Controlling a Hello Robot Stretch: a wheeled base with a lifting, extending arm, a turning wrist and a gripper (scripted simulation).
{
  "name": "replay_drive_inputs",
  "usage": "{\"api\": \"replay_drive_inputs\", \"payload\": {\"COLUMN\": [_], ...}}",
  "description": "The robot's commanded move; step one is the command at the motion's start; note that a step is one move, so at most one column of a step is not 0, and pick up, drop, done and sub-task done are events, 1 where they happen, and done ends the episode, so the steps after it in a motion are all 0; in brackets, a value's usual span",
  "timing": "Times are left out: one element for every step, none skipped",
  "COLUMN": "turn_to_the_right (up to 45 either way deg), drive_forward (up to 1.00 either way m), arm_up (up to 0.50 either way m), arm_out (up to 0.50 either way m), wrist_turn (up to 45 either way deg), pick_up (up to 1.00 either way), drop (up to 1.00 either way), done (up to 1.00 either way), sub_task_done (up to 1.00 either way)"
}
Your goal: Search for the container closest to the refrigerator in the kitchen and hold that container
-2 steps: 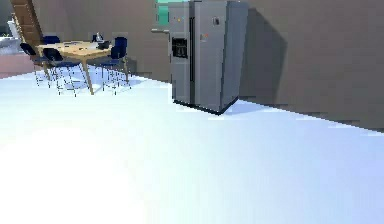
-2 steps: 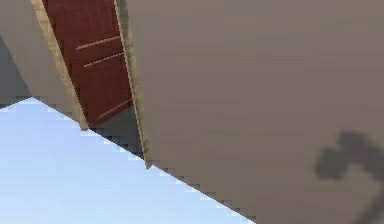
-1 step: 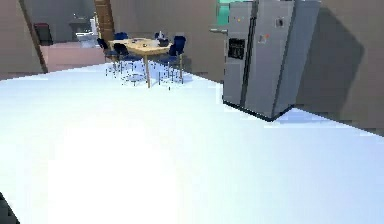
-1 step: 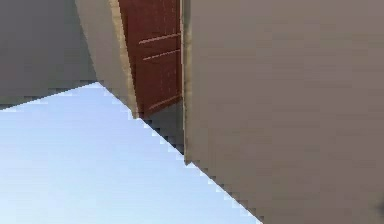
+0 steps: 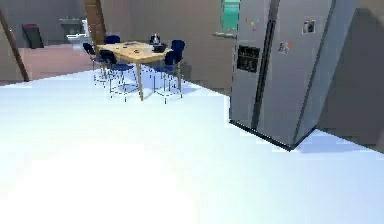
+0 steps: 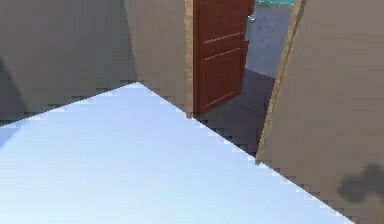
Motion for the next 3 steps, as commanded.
{"api": "replay_drive_inputs", "payload": {"turn_to_the_right": [-42.0, 0.0, -42.0], "drive_forward": [0.0, 1.0, 0.0], "arm_up": [0.0, 0.0, 0.0], "arm_out": [0.0, 0.0, 0.0], "wrist_turn": [0.0, 0.0, 0.0], "pick_up": [0.0, 0.0, 0.0], "drop": [0.0, 0.0, 0.0], "done": [0.0, 0.0, 0.0], "sub_task_done": [0.0, 0.0, 0.0]}}
